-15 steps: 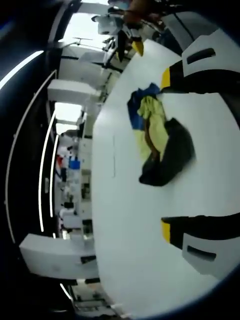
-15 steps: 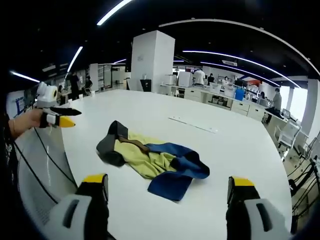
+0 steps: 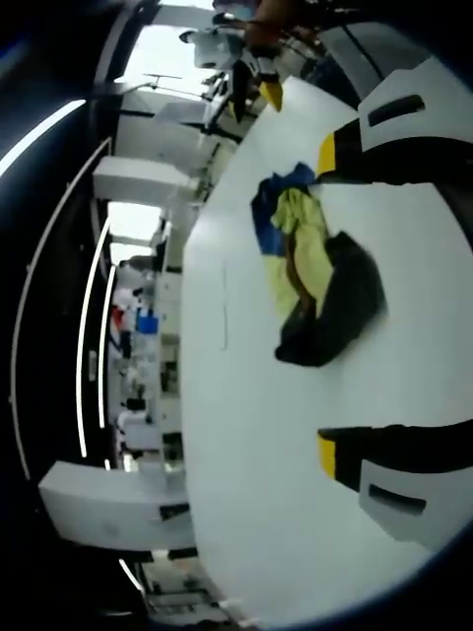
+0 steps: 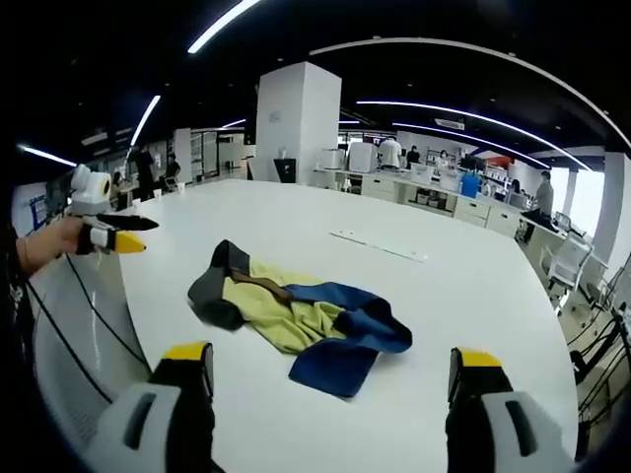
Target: Fold the garment on the visible template until the final outline fits inside the template.
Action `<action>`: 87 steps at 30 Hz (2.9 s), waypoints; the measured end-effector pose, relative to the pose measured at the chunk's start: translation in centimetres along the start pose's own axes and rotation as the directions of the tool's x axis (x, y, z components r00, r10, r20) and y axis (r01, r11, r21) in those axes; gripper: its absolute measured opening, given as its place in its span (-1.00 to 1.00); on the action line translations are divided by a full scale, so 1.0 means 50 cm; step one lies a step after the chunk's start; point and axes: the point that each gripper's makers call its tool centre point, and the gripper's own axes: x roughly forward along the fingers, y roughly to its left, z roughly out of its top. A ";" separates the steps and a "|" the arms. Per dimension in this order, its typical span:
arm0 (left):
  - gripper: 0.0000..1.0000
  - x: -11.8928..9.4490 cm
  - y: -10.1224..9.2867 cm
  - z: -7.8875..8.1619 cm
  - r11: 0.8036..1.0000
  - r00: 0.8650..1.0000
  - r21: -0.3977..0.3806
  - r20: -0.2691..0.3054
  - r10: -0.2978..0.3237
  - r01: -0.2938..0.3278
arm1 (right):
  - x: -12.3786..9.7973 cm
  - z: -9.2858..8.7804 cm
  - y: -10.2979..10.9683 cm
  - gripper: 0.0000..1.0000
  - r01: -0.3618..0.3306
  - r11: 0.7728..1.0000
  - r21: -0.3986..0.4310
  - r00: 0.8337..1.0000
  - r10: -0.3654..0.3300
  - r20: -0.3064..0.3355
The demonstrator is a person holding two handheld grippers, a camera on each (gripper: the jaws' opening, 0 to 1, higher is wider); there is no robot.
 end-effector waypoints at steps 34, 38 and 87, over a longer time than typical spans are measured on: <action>0.98 0.003 0.006 0.001 1.000 1.000 0.000 -0.005 0.001 -0.001 | 0.000 -0.005 -0.010 0.99 0.011 0.999 0.041 1.000 -0.012 0.007; 0.98 0.004 0.005 0.003 1.000 1.000 0.006 -0.005 -0.001 0.001 | 0.000 -0.006 -0.009 0.99 0.007 0.999 0.044 1.000 -0.007 0.005; 0.67 0.143 0.018 -0.014 0.998 0.997 0.001 -0.018 -0.071 0.071 | 0.158 -0.032 -0.007 0.72 -0.098 0.995 0.030 0.995 0.099 -0.028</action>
